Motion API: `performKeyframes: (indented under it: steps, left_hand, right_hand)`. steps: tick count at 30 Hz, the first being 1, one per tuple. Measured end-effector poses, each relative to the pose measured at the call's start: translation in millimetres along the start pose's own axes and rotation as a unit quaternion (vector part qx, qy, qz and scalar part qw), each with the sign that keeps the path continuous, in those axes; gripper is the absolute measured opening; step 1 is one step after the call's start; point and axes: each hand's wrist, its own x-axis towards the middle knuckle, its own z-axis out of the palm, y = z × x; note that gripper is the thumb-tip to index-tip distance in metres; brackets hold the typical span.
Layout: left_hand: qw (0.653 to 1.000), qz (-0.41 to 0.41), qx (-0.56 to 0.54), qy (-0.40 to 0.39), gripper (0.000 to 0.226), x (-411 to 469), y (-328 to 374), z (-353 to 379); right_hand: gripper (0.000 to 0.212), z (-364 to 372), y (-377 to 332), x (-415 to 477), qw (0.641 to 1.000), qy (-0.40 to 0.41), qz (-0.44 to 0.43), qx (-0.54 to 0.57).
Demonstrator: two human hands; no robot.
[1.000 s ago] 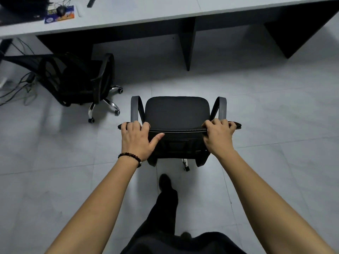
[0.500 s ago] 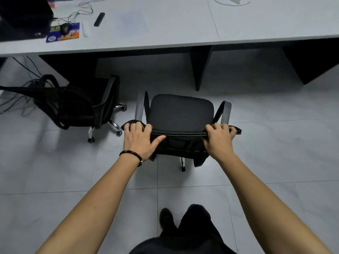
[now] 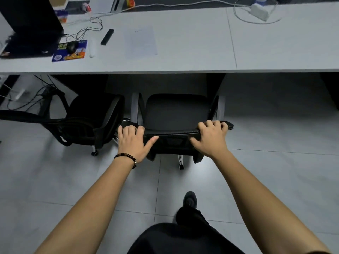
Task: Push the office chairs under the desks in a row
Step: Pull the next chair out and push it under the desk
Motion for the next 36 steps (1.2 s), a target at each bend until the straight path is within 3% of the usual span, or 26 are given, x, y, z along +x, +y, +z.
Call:
performKeyframes:
  steps: [9,17,28,36]
  left_hand:
    - [1.0,-0.016,-0.008,0.002,0.081,66.6,-8.5,-6.2]
    - [1.0,0.015,-0.023,0.003,0.072,82.5,-21.9,-8.8]
    - [0.996,0.054,-0.053,0.055,0.054,67.5,-32.5,-1.6]
    - [0.996,0.038,-0.058,0.058,0.054,69.1,-20.4,-3.1]
  right_hand:
    - [0.056,-3.2,-4.0,69.5,1.0,0.002,-0.015,0.005]
    - [0.088,-18.6,-15.5,86.8,0.999,-0.037,0.022,0.019]
    - [0.07,-5.4,-22.2,48.3,0.993,0.042,0.072,0.089]
    - [0.072,-9.6,-8.9,60.0,0.995,0.031,0.06,0.076]
